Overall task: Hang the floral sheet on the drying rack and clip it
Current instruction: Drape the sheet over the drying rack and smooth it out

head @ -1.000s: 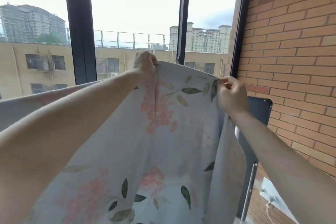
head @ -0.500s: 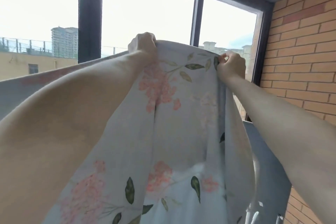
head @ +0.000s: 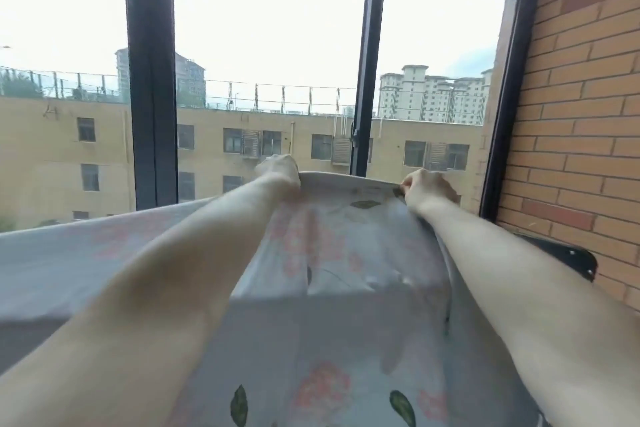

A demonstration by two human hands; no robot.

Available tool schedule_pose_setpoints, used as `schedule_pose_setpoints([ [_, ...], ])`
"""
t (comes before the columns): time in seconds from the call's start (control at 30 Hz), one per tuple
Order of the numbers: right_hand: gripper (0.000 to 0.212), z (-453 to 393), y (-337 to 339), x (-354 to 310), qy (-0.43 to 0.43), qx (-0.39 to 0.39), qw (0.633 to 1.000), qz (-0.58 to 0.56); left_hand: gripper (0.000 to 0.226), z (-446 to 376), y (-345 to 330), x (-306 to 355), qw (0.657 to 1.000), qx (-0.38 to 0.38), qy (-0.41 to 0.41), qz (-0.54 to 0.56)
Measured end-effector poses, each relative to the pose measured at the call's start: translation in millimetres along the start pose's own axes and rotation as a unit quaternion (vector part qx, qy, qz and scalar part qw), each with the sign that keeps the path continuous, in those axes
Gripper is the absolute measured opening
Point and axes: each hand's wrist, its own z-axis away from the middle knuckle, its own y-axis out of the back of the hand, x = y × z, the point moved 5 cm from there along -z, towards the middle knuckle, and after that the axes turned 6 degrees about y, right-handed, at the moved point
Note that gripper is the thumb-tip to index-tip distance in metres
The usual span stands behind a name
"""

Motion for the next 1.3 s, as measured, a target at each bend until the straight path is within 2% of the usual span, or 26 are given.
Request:
schedule_pose_setpoints([
  [0.1,0.016,19.9,-55.3,16.9,0.010,-0.080,0.997,0.019,0.018,23.2,-45.3,-9.8,0.996,-0.068,0.003,-0.064],
  [0.2,0.019,44.3,-102.9,27.8,0.015,-0.223,0.973,0.050,0.012,46.1,-86.0,-21.7,0.980,-0.154,-0.011,-0.123],
  [0.3,0.040,61.3,-118.1,27.5,0.037,-0.353,0.929,0.107,0.021,64.6,-114.3,-32.3,0.935,-0.321,-0.019,-0.149],
  [0.37,0.044,67.2,-110.6,24.0,0.059,-0.378,0.915,0.127,0.030,74.9,-114.2,-30.1,0.915,-0.376,-0.032,-0.142],
  [0.43,0.038,75.6,-95.2,21.0,0.073,-0.374,0.919,0.100,0.032,89.0,-91.1,-13.5,0.930,-0.346,-0.067,-0.104],
  [0.5,0.031,79.1,-77.2,22.7,0.058,-0.347,0.936,-0.018,0.029,102.2,-64.5,7.0,0.953,-0.283,-0.106,-0.010],
  [0.57,0.025,89.4,-55.7,31.7,0.042,-0.317,0.937,-0.142,0.032,131.6,-42.0,21.8,0.950,-0.269,-0.134,0.083],
  [0.63,0.023,112.7,-34.7,53.8,0.033,-0.283,0.937,-0.203,0.042,174.6,-28.8,31.1,0.939,-0.283,-0.170,0.098],
  [0.7,0.024,141.1,-22.6,79.8,0.008,-0.229,0.943,-0.242,0.051,209.6,-22.9,28.9,0.940,-0.269,-0.203,0.062],
  [0.83,0.037,209.0,-15.0,128.6,-0.070,-0.104,0.932,-0.339,0.034,249.0,-15.5,14.8,0.955,-0.182,-0.233,0.007],
  [0.93,0.047,264.5,-25.7,154.3,-0.109,-0.037,0.918,-0.379,0.026,257.8,-15.2,6.5,0.964,-0.136,-0.223,0.045],
  [1.0,0.067,300.1,-44.2,164.3,-0.138,-0.003,0.910,-0.391,0.023,257.0,-12.4,4.1,0.968,-0.108,-0.209,0.086],
  [1.07,0.074,326.3,-71.1,163.2,-0.164,-0.010,0.899,-0.406,0.021,251.3,-7.2,3.4,0.971,-0.077,-0.195,0.113],
  [1.13,0.051,351.2,-99.6,162.3,-0.201,-0.084,0.884,-0.413,0.021,252.7,-6.4,7.8,0.973,-0.054,-0.186,0.124],
  [1.2,0.022,365.4,-120.8,159.1,-0.174,-0.134,0.905,-0.363,0.023,257.4,-4.8,13.0,0.973,-0.032,-0.191,0.123],
  [1.23,0.022,369.1,-128.1,159.8,-0.157,-0.142,0.915,-0.344,0.023,261.1,-4.7,16.0,0.974,-0.026,-0.194,0.116],
  [1.3,0.033,372.8,-128.3,161.9,-0.160,-0.110,0.909,-0.369,0.023,266.0,-4.7,18.9,0.975,-0.006,-0.197,0.100],
])
